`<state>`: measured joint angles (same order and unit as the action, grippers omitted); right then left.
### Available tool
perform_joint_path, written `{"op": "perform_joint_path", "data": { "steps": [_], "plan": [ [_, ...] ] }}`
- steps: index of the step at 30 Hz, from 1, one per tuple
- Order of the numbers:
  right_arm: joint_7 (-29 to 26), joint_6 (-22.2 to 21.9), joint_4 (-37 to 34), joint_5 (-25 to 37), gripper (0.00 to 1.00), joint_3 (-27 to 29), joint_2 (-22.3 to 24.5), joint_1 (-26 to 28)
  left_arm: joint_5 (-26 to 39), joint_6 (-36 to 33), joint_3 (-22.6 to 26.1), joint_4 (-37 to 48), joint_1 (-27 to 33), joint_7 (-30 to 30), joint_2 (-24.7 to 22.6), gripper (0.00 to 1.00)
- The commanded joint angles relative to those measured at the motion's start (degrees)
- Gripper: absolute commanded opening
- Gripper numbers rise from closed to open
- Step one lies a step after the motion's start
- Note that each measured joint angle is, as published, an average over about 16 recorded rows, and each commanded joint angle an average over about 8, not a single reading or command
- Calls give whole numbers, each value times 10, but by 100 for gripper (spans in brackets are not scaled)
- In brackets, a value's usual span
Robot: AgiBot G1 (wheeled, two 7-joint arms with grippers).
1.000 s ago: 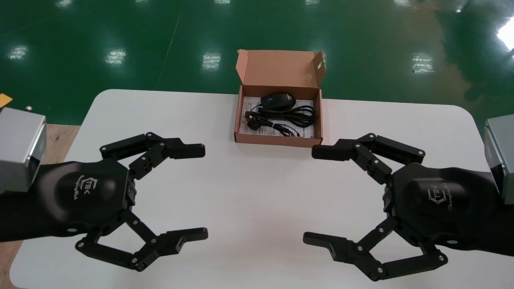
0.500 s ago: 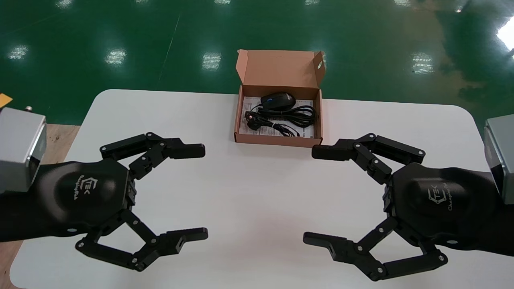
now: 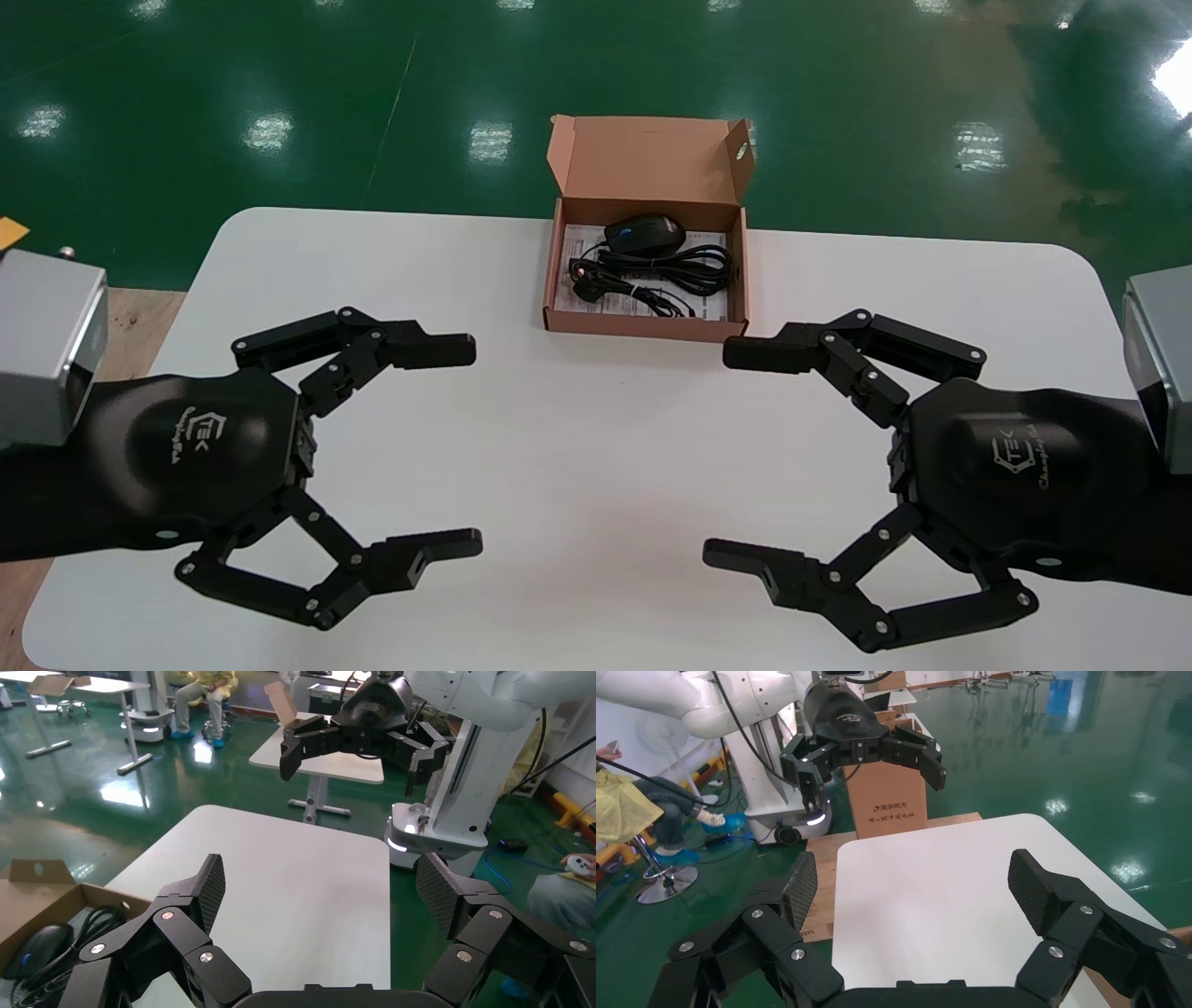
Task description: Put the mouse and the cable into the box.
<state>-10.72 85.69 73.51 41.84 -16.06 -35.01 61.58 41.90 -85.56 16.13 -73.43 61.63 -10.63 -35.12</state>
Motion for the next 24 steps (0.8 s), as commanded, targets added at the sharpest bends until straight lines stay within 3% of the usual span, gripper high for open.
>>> {"op": "perform_joint_path", "data": {
  "steps": [1, 24],
  "plan": [
    [0, 0, 0, 0, 100, 0, 0, 0, 0, 0, 0, 0, 0, 0, 0, 100],
    [0, 0, 0, 0, 100, 0, 0, 0, 0, 0, 0, 0, 0, 0, 0, 100]
  ]
}}
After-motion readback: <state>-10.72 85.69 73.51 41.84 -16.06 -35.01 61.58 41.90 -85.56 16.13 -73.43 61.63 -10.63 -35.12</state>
